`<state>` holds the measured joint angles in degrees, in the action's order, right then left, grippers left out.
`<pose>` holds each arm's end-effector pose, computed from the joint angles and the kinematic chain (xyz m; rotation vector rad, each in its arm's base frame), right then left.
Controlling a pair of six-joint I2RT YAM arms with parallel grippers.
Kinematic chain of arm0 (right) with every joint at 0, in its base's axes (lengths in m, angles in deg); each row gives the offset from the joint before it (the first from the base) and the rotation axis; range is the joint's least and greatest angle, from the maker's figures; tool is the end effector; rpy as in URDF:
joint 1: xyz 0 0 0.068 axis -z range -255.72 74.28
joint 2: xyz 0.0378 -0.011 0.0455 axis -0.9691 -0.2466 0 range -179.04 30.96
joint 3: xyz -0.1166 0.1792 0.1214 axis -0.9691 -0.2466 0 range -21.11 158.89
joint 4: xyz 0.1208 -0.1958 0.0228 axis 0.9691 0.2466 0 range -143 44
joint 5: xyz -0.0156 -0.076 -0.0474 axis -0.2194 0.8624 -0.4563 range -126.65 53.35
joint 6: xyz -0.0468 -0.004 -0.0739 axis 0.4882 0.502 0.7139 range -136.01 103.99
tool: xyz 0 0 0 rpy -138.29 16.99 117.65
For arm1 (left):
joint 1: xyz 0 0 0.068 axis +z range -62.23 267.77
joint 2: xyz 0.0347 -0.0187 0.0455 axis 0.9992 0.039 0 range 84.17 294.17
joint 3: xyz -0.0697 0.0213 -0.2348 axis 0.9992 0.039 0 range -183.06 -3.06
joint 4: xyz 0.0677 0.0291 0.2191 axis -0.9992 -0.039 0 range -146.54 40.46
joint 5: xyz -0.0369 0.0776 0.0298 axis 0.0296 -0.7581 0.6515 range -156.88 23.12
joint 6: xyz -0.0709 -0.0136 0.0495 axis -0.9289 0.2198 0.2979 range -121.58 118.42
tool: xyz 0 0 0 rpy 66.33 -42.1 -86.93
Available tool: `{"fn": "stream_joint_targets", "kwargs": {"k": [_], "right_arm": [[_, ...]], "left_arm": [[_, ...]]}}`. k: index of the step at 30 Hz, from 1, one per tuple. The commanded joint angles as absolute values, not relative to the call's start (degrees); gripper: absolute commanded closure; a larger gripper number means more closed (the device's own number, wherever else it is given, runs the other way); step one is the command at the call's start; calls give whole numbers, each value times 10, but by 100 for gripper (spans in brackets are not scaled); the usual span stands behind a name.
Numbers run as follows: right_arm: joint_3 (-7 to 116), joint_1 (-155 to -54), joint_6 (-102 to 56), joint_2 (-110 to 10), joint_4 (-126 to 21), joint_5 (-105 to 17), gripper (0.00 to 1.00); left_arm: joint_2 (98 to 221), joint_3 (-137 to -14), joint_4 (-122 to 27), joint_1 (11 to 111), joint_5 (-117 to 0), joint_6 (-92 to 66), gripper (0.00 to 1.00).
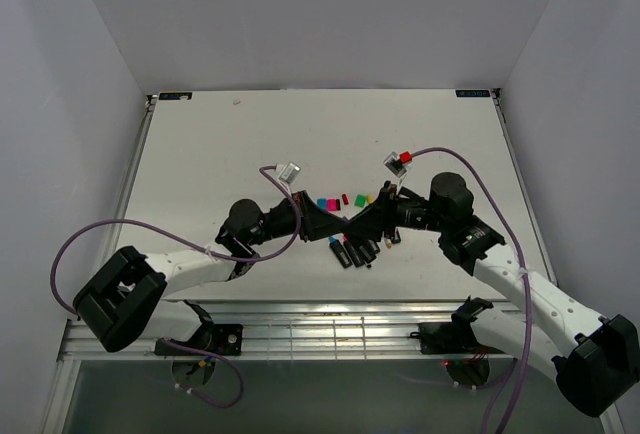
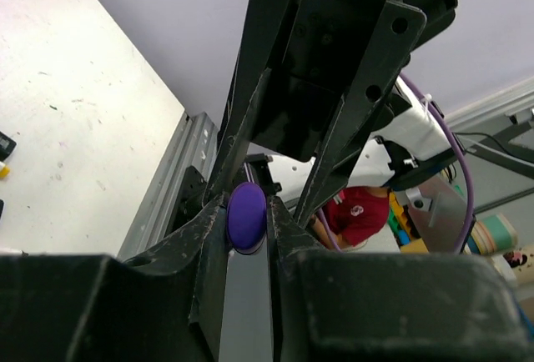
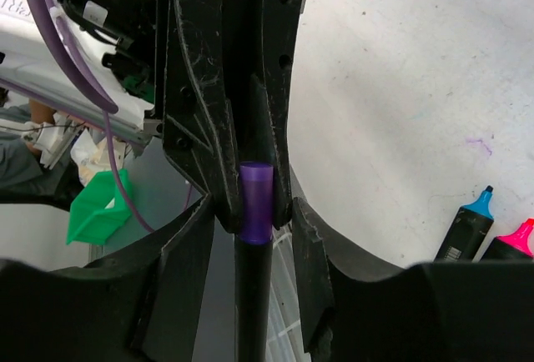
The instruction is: Open the pen caps
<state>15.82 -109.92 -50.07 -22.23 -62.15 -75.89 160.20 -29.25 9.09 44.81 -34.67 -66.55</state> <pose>0.1646 0.1712 0.2839 -0.5709 1.8066 1.4289 0.1797 -0.2237 0.2403 0.2338 1.7506 -1.8635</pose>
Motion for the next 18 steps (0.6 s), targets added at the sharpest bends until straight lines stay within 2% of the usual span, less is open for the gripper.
{"fn": "stream_joint_targets", "kwargs": {"k": [1, 18], "right_arm": [[148, -1102, -487, -203, -640, -809, 55], [92, -1101, -505, -205, -688, -850, 56]], "left_arm": [[1567, -308, 82, 466, -314, -654, 100], [1587, -314, 118, 502, -282, -680, 100]]}}
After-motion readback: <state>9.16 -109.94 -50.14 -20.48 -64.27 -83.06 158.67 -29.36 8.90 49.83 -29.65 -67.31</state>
